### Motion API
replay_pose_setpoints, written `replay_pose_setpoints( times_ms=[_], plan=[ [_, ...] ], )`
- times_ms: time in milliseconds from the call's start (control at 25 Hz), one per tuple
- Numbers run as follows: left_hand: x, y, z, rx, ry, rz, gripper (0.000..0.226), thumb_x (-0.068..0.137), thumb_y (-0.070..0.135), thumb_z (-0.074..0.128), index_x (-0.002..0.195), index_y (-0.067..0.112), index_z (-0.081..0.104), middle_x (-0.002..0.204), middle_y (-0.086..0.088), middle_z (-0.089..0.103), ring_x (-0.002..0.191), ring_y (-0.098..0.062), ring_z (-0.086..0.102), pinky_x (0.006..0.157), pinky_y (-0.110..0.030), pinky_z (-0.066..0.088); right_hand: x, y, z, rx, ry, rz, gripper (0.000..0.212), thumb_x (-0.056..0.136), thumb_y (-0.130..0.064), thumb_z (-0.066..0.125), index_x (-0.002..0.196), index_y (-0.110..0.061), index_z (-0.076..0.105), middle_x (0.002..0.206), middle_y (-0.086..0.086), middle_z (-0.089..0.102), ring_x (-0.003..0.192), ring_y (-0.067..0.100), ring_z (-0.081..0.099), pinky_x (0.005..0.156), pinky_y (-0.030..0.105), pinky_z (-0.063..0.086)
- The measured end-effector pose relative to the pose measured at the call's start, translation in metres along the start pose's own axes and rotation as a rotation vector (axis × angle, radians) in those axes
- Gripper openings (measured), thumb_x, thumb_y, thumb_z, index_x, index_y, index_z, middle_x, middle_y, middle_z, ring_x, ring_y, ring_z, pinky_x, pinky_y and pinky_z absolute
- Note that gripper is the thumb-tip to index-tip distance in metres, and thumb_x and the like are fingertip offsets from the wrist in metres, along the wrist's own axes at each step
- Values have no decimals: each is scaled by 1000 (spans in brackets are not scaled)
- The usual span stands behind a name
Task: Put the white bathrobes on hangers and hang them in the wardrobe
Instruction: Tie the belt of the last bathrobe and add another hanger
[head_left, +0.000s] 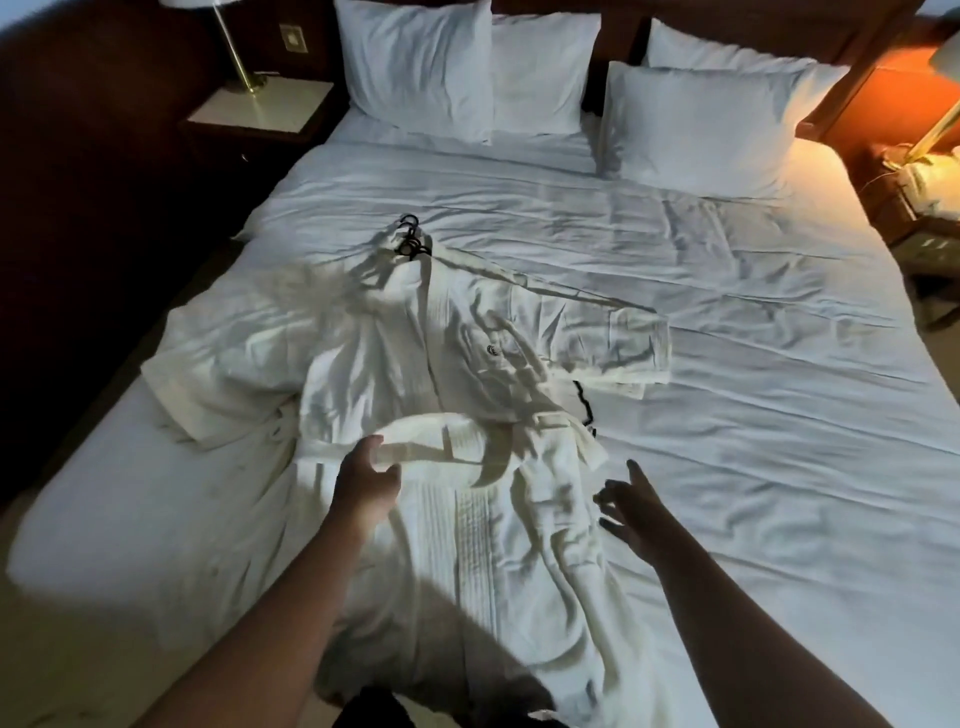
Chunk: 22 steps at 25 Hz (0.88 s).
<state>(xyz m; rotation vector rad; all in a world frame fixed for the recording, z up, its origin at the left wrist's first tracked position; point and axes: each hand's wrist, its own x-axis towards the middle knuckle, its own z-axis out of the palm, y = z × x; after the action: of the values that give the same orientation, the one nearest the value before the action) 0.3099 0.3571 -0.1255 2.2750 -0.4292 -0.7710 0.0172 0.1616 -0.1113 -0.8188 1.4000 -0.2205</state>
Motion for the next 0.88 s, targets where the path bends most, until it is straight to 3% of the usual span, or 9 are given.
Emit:
replay_pose_setpoints(
  times_ms=[80,200,240,320,440,600,680,760,880],
  plan=[
    [-7,-63,13,34,-54,-175,63,91,13,66,149,14,43,149,-16,44,106,-26,60,78,-25,50,19,54,-18,-266,30,175,76,66,-7,71,139,-20,56,111,10,63,101,23,56,86,37,46],
    [-18,-133,22,87,5,-435,95,82,24,81,158,15,25,157,-21,29,136,-40,42,106,-44,45,58,109,-29,-686,16,200,74,63,-8,76,135,-15,63,130,6,61,108,21,55,91,33,46],
    [-16,-151,22,83,54,-502,106,75,29,86,158,15,22,158,-22,28,141,-42,37,112,-48,40,66,118,-27,-739,37,173,77,62,-9,77,138,-14,61,130,5,61,110,21,55,92,31,45],
    [-8,-176,20,-13,136,-555,121,54,37,92,154,15,26,148,-19,44,133,-42,48,108,-53,46,68,118,-14,-675,85,69,63,72,1,77,131,-11,61,114,6,63,103,21,58,83,27,45],
    [5,-191,14,-102,197,-581,111,65,24,91,154,17,26,139,-16,53,125,-41,56,103,-51,50,80,118,0,-526,5,-6,46,73,10,73,117,4,62,89,17,65,71,13,61,60,21,50],
    [16,-203,0,-63,150,-485,76,79,34,77,146,19,46,139,-14,57,124,-39,56,101,-45,47,95,134,3,-601,166,111,50,60,-33,83,103,-19,61,94,10,72,83,25,69,73,37,55],
    [10,-202,-2,-107,202,-440,62,86,26,74,140,14,48,127,-13,61,114,-36,60,92,-42,48,95,139,-1,-699,219,105,42,73,-38,78,100,-18,54,95,9,69,86,27,67,70,35,52],
    [-1,-200,4,-184,264,-448,70,89,12,73,146,10,32,126,-12,53,109,-33,58,88,-40,46,96,144,-8,-759,159,137,34,79,-32,73,101,-10,58,99,12,69,93,34,66,79,38,54],
    [-18,-195,19,-171,279,-520,100,81,17,84,155,17,17,145,-21,38,125,-42,49,100,-46,46,93,152,-26,-778,-80,275,44,52,-27,72,85,2,73,83,21,69,86,34,66,77,39,52]
  ],
)
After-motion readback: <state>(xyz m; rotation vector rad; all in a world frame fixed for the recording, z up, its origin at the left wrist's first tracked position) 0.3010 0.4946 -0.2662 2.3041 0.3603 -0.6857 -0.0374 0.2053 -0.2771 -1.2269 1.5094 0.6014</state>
